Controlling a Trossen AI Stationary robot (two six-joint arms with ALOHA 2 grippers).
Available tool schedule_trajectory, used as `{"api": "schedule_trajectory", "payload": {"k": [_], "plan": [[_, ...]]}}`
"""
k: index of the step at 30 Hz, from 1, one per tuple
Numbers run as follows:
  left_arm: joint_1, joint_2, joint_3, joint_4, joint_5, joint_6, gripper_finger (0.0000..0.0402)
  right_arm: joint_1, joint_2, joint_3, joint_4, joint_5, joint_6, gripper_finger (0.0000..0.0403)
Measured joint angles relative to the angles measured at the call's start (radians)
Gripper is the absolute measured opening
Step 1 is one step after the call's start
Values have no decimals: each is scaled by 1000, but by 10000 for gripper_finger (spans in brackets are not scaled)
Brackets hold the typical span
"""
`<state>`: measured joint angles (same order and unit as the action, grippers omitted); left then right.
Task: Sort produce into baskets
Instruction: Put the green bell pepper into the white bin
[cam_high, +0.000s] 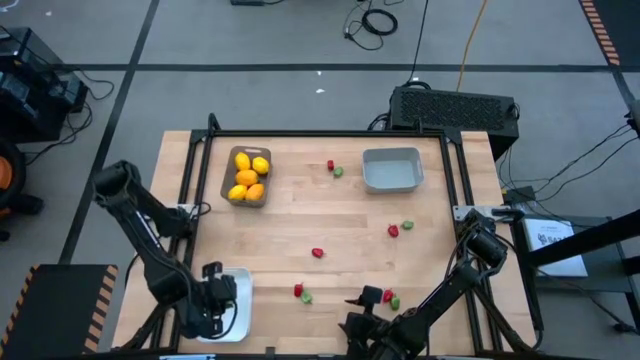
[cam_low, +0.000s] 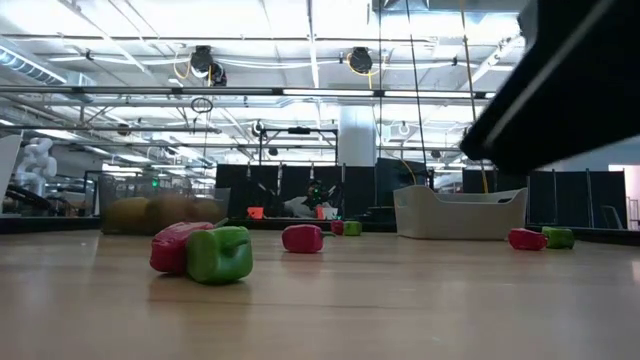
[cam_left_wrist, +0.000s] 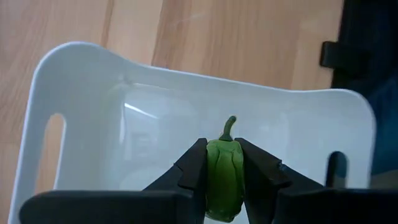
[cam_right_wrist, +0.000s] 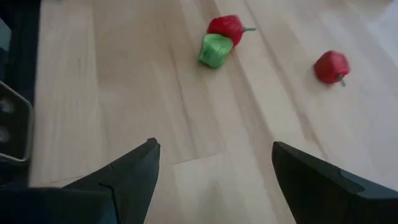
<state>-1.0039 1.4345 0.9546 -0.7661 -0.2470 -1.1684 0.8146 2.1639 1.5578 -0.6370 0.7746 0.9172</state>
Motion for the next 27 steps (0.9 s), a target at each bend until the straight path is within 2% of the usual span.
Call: {"api": "schedule_trajectory", "payload": {"k": [4, 12, 16, 23, 27], "plan": [[0, 30, 0, 0, -1, 3, 91, 11, 0, 0, 10, -18, 42, 297], [1, 90, 0, -2, -39, 3, 171, 41, 0, 0, 67, -15, 48, 297], [2, 104, 0, -2, -39, 2, 196, 46, 0, 0, 93, -13, 47, 297], [17, 104, 37, 1, -29, -4, 193, 48, 0, 0, 124, -11, 47, 297], [29, 104, 86, 3, -87, 39, 184, 49, 0, 0, 144, -11, 47, 297]]}}
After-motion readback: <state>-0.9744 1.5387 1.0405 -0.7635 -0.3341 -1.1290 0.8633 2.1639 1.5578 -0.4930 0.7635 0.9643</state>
